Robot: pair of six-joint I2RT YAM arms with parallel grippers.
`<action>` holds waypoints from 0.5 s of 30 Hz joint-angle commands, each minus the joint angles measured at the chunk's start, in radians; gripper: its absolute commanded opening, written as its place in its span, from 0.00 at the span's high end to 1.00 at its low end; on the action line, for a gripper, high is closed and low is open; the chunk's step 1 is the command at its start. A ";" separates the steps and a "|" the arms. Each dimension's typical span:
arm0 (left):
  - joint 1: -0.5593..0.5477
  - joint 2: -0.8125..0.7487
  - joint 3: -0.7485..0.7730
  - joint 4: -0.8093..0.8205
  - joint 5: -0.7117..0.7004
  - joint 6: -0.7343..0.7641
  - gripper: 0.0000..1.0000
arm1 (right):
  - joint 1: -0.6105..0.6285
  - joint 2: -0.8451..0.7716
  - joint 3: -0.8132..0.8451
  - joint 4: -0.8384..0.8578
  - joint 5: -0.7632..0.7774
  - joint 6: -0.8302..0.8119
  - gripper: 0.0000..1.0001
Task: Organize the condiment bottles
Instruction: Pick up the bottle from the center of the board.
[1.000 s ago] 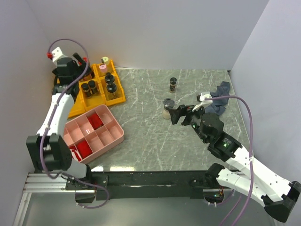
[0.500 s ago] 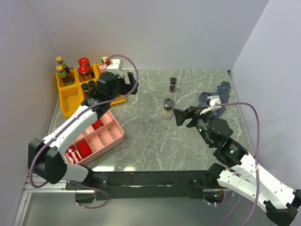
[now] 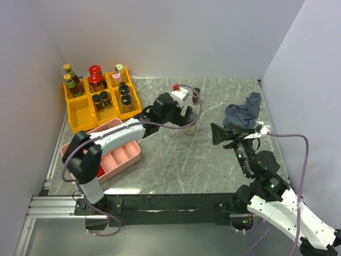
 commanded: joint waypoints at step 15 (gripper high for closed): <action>-0.090 0.299 0.260 0.044 -0.093 0.088 0.07 | -0.001 -0.029 -0.024 0.077 0.062 0.012 0.00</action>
